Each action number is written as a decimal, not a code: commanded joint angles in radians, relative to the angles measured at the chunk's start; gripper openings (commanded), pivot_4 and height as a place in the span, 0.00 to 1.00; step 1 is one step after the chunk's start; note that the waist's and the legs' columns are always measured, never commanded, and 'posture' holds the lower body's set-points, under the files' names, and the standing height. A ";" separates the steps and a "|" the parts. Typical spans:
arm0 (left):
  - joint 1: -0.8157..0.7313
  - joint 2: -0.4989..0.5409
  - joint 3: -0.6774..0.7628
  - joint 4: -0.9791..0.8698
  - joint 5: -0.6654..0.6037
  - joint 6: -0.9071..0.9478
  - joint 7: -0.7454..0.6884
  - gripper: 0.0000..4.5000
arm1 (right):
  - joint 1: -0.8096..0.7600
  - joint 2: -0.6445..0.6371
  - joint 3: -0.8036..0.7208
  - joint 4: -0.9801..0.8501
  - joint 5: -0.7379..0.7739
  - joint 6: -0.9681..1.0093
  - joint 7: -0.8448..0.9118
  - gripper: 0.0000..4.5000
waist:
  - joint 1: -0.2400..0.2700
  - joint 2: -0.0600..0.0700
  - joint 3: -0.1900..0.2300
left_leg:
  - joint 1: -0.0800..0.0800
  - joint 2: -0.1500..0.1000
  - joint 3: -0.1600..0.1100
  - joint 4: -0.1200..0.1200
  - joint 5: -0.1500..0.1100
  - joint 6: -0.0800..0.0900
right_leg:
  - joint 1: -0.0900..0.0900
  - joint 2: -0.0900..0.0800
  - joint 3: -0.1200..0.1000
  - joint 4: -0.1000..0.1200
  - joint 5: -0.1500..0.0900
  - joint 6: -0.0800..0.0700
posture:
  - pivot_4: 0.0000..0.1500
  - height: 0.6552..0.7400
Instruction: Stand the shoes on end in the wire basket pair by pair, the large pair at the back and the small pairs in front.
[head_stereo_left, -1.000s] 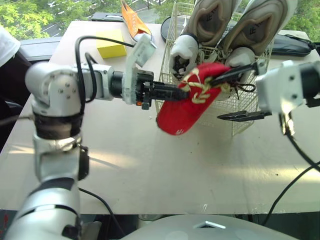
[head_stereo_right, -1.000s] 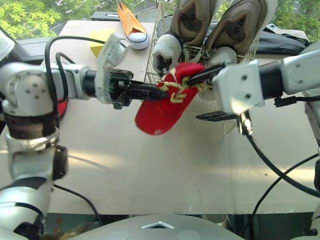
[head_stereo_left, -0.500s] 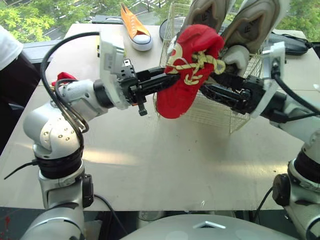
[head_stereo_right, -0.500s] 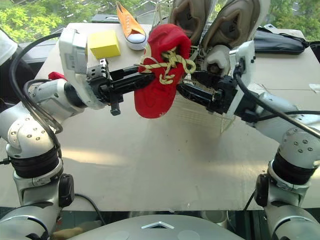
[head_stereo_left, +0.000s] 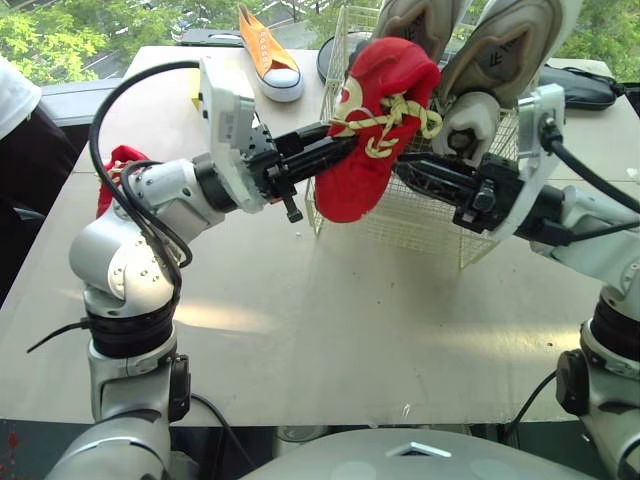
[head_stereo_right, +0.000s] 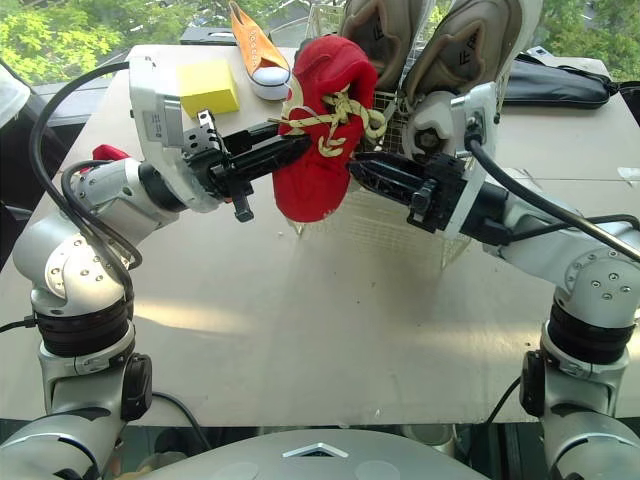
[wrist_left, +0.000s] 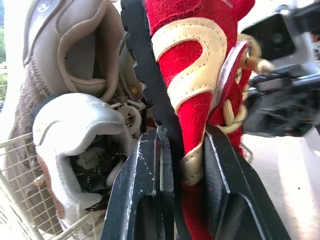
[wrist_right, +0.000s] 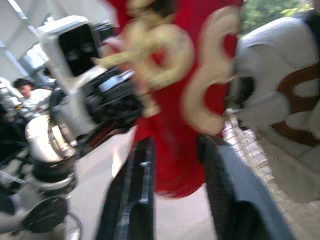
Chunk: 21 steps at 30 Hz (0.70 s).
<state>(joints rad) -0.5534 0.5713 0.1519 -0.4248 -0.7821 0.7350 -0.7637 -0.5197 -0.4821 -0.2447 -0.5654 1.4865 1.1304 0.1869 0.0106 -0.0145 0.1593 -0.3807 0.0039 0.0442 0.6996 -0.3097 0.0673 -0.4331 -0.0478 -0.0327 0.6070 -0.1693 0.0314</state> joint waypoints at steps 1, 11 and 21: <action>0.004 0.012 0.017 -0.039 -0.029 -0.020 -0.009 0.10 | -0.010 -0.038 0.006 -0.028 0.070 -0.064 -0.001 0.74 | 0.000 0.000 0.000 | 0.000 0.000 0.001 0.000 0.000 0.000 | 0.000 0.000 0.000 0.000 0.000 0.000 | 1.00 1.00; 0.038 -0.017 -0.013 -0.111 -0.065 -0.020 0.004 0.10 | -0.069 -0.038 0.149 0.037 -0.025 -0.122 -0.100 0.72 | 0.002 0.000 0.000 | 0.000 0.001 0.002 0.000 0.001 -0.002 | 0.000 0.000 0.002 0.000 0.000 0.000 | 1.00 1.00; 0.036 -0.022 -0.031 -0.121 -0.080 -0.012 -0.007 0.10 | -0.079 -0.041 0.179 0.058 -0.047 -0.124 -0.215 0.00 | 0.003 0.000 0.000 | 0.000 0.001 0.002 0.000 0.001 -0.002 | 0.000 0.000 0.002 -0.001 0.000 0.000 | 1.00 1.00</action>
<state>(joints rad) -0.4865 0.5627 0.1482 -0.4683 -0.7925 0.7376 -0.7365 -0.5772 -0.5234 -0.0739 -0.5091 1.4506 1.0169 0.0054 0.0132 -0.0147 0.1594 -0.3809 0.0049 0.0462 0.6997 -0.3089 0.0657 -0.4335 -0.0480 -0.0307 0.6062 -0.1695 0.0311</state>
